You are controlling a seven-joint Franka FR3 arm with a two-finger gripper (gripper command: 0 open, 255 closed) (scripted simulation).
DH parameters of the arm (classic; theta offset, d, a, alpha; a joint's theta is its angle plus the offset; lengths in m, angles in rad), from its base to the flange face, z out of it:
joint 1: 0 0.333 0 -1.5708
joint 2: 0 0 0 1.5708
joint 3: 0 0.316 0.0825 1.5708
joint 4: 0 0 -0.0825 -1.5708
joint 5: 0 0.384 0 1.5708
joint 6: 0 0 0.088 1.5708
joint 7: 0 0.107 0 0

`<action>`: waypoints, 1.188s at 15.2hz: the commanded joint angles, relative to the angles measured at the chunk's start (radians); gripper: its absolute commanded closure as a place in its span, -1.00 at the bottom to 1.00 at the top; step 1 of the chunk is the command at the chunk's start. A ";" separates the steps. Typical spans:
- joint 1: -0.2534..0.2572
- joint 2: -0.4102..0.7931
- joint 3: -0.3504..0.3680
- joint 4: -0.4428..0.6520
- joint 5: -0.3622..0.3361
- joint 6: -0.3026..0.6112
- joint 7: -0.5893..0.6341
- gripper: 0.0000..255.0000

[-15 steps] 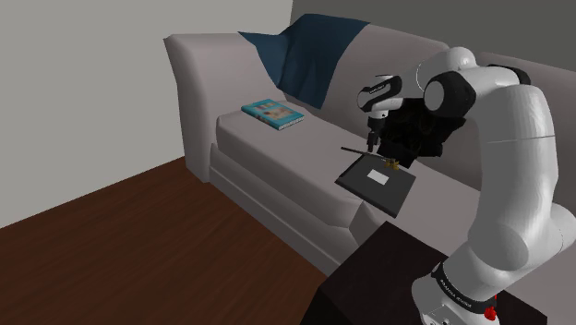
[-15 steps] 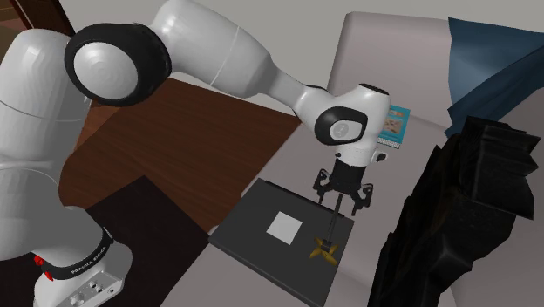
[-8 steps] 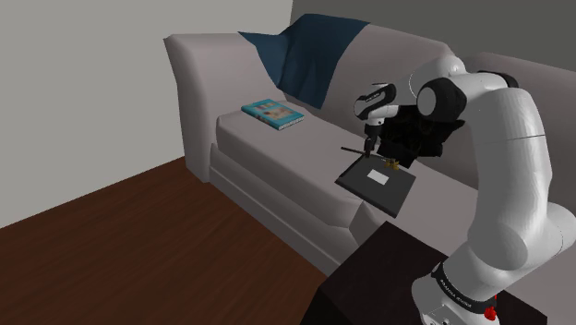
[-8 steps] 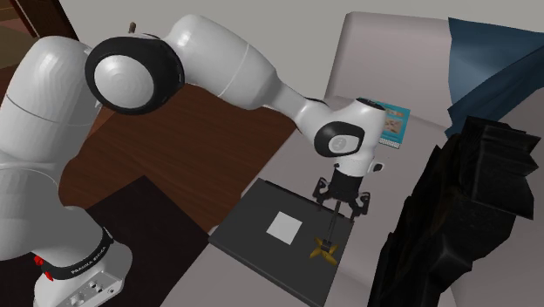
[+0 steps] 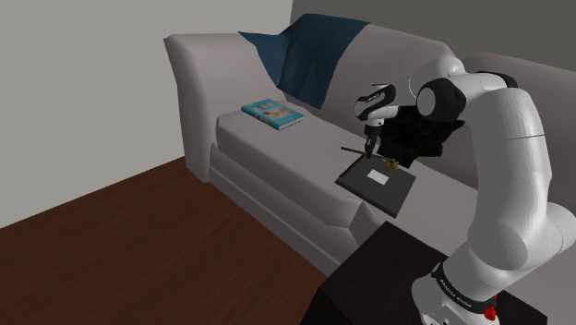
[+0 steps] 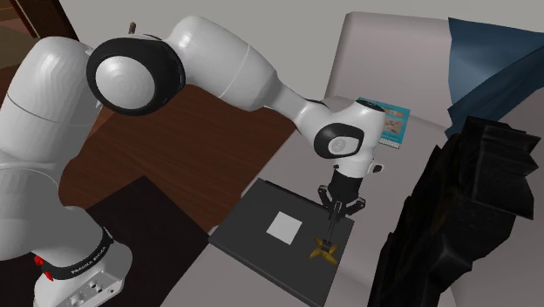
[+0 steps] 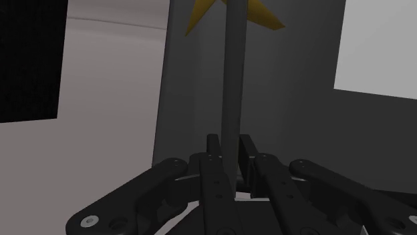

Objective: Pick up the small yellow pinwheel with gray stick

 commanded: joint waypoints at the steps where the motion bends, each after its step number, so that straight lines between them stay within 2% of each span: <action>1: 0.000 0.000 0.000 0.000 0.000 0.000 0.000 1.00; 18: 0.015 -0.109 -0.022 0.032 -0.026 -0.138 -0.007 1.00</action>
